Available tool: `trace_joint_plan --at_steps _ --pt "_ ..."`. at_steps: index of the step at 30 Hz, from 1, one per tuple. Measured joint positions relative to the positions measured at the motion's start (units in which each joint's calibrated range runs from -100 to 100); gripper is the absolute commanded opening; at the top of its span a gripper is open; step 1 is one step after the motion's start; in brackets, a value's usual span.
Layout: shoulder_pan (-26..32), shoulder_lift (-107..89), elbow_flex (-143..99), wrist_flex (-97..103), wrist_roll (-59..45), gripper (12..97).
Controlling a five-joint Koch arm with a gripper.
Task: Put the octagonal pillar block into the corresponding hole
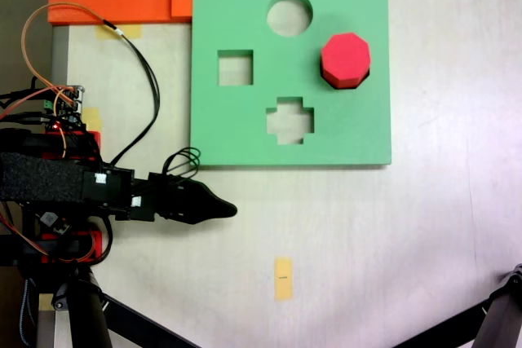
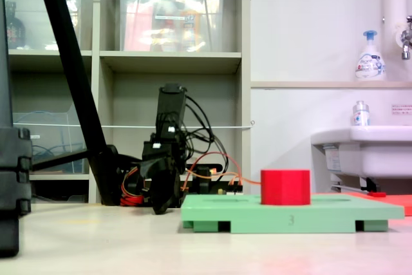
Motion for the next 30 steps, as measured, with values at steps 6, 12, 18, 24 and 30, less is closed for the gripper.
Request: trace_joint_plan --at_steps 6,12,18,24,30 --pt "0.10 0.00 0.00 0.00 -0.54 48.3" --pt "0.15 0.00 0.00 0.00 -0.54 46.2" --pt "0.15 0.00 0.00 0.00 -0.54 49.8" --pt "0.15 0.00 0.00 0.00 -0.54 49.8" --pt "0.15 0.00 0.00 0.00 -0.54 49.8"
